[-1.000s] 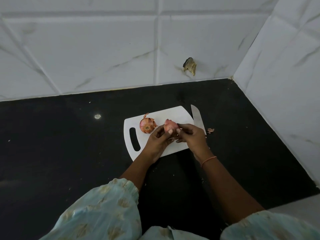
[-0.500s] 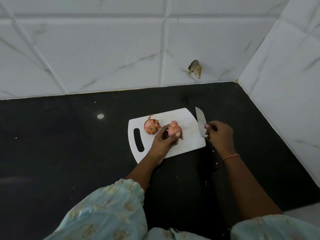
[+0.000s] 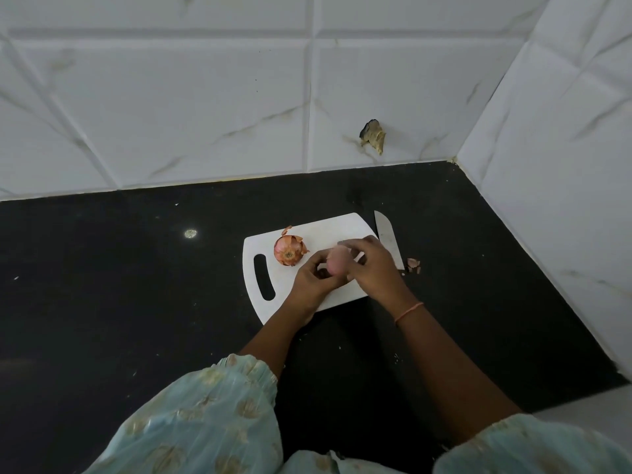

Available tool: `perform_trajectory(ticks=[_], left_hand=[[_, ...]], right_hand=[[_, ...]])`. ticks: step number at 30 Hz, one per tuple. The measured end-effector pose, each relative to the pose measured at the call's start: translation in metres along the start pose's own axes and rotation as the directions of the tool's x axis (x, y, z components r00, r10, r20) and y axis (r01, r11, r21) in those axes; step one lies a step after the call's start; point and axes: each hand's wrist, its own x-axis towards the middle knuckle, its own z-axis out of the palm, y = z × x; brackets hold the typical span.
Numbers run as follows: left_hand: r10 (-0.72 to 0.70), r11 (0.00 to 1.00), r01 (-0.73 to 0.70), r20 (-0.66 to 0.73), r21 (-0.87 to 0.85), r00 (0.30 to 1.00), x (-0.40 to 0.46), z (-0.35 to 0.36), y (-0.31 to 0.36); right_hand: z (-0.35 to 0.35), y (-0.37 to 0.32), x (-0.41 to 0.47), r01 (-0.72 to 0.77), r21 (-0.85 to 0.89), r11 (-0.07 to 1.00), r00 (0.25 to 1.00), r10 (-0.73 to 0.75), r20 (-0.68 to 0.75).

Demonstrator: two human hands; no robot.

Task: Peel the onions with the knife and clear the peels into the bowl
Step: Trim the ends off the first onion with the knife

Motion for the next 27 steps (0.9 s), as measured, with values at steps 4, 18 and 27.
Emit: perform_trajectory(ticks=[4, 18, 27], left_hand=[[-0.025, 1.0, 0.025, -0.008, -0.015, 1.0, 0.001, 0.0, 0.0], [0.021, 0.998, -0.022, -0.01, -0.066, 1.0, -0.003, 0.003, 0.003], [0.118, 0.993, -0.117, -0.039, 0.027, 0.992, -0.003, 0.005, -0.001]], right_hand=[[0.002, -0.001, 0.007, 0.025, 0.089, 0.996, 0.998, -0.019, -0.067], [-0.058, 0.04, 0.006, -0.283, 0.087, 0.955, 0.865, 0.294, -0.407], [-0.009, 0.004, -0.011, 0.144, -0.083, 0.986, 0.98, -0.154, -0.123]])
